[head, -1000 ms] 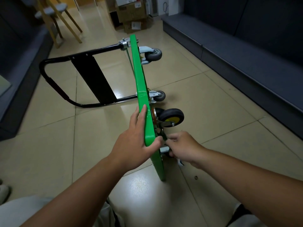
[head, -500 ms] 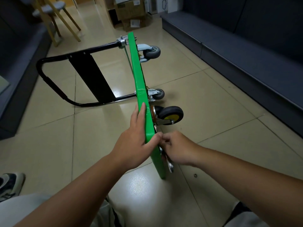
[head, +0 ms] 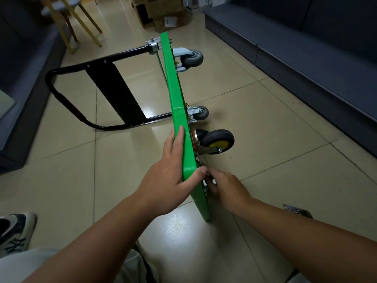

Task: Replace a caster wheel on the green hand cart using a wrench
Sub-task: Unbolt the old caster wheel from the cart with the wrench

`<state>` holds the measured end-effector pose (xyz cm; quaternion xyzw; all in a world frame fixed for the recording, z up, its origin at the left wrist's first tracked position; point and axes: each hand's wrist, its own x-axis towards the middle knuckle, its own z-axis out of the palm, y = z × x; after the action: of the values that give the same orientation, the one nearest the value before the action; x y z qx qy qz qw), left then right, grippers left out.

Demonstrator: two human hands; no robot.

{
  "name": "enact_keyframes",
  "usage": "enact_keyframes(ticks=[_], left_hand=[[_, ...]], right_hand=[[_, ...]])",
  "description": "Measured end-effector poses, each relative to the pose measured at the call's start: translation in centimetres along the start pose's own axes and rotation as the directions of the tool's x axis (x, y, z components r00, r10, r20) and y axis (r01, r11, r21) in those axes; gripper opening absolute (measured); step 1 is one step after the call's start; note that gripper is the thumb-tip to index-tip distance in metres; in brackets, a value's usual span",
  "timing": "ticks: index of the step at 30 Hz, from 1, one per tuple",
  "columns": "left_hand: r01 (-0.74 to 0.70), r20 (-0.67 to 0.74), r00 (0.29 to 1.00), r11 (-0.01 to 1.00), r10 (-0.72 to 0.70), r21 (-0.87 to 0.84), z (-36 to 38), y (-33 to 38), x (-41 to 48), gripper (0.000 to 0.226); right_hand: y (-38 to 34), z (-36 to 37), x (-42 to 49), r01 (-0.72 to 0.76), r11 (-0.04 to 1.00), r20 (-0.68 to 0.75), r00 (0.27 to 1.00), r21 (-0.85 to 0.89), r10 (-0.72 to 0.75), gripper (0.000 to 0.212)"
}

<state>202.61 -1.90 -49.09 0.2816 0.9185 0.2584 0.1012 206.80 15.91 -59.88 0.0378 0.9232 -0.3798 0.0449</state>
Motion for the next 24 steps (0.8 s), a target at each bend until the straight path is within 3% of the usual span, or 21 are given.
enact_keyframes(ticks=[4,7,14,18,24], left_hand=[[0.008,0.010,1.000,1.000,-0.008,-0.009,-0.1,0.3,0.1,0.105],[0.014,0.010,1.000,1.000,-0.014,-0.005,0.0,0.4,0.1,0.107],[0.015,0.000,1.000,0.999,-0.015,-0.030,0.2,0.5,0.3,0.102],[0.005,-0.002,1.000,1.000,-0.005,-0.021,0.3,0.4,0.2,0.102],[0.008,-0.009,1.000,1.000,-0.008,-0.024,0.4,0.2,0.3,0.100]], right_hand=[[1.5,-1.5,-1.4,-0.247,0.961,0.098,0.961,-0.128,0.260,0.019],[1.3,-3.3,-1.5,-0.427,0.902,0.181,0.885,-0.056,0.430,0.017],[-5.6,-7.2,0.6,-0.396,0.857,0.232,0.914,0.329,0.333,0.032],[-6.8,-7.9,0.1,-0.404,0.862,0.312,0.898,0.307,0.310,0.025],[-5.5,-6.8,-0.5,-0.234,0.917,0.332,0.935,0.323,0.121,0.029]])
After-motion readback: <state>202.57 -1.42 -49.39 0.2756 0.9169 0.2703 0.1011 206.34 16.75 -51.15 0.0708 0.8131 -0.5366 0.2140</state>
